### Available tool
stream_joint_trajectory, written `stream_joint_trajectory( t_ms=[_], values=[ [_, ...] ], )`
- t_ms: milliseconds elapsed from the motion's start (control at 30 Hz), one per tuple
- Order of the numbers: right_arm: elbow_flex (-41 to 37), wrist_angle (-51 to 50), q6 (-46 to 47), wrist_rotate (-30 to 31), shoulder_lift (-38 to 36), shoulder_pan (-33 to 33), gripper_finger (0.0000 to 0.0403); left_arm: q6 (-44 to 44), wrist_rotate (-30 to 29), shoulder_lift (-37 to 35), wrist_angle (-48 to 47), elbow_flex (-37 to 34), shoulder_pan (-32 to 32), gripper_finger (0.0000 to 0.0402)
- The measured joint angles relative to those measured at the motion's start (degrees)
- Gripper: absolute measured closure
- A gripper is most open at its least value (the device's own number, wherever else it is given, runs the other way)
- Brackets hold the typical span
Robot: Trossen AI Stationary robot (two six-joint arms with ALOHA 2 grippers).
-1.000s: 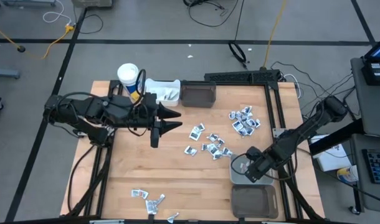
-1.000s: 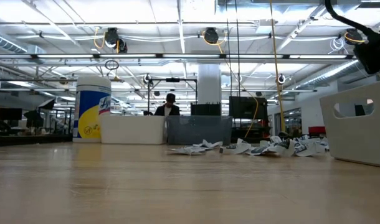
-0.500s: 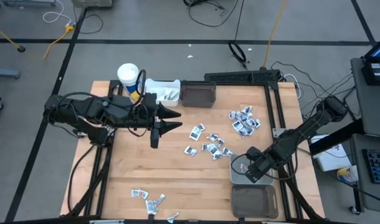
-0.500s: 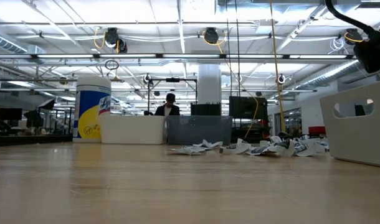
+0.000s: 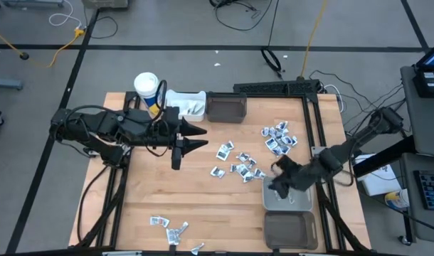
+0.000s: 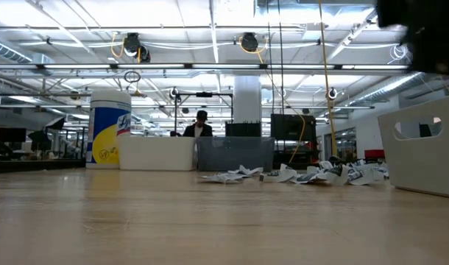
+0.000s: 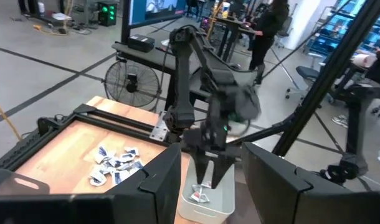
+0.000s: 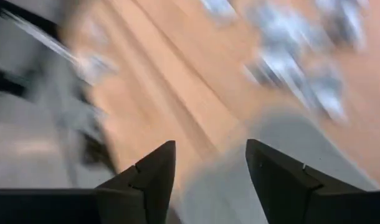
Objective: Pick & Place First Aid Supplies
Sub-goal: Put the orange ointment pack into the gray bin
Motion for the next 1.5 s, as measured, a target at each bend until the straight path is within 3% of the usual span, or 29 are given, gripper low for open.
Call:
stream_joint_trajectory(
  t_ms=[233, 333, 400, 600, 833, 967, 1133, 1500],
  values=[
    [0.00, 31.08, -25.13, 2.12, -0.62, -8.56, 0.0255, -0.09, 0.95, 0.02, 0.00, 0.00, -0.03, 0.0229],
    [0.03, 46.78, -35.83, -0.53, 0.68, -12.02, 0.0271, -0.11, 0.99, 0.02, 0.00, 0.00, -0.02, 0.0229],
    [1.65, 51.97, -40.79, -2.21, 1.66, -13.90, 0.0278, -0.13, 1.13, 0.02, 0.00, 0.00, -0.02, 0.0229],
    [15.18, 43.95, -49.37, -7.08, 5.89, -17.81, 0.0283, -0.15, 2.20, 0.02, 0.00, 0.00, 0.00, 0.0229],
    [28.62, 32.88, -57.74, -11.32, 11.63, -19.84, 0.0257, -0.19, 5.68, 0.02, -0.12, 0.00, 0.00, 0.0229],
    [29.21, 32.03, -58.03, -12.75, 12.38, -20.86, 0.0234, -0.96, 7.07, 0.02, -1.40, 0.00, -0.04, 0.0229],
    [29.09, 32.52, -57.30, -12.74, 12.27, -20.97, 0.0221, -8.75, 10.14, 0.02, -4.59, 0.02, 0.02, 0.0229],
    [29.07, 32.67, -59.13, -12.80, 11.98, -22.39, 0.0233, -24.31, 15.98, 0.02, -27.25, 0.02, -3.67, 0.0229]
  ],
)
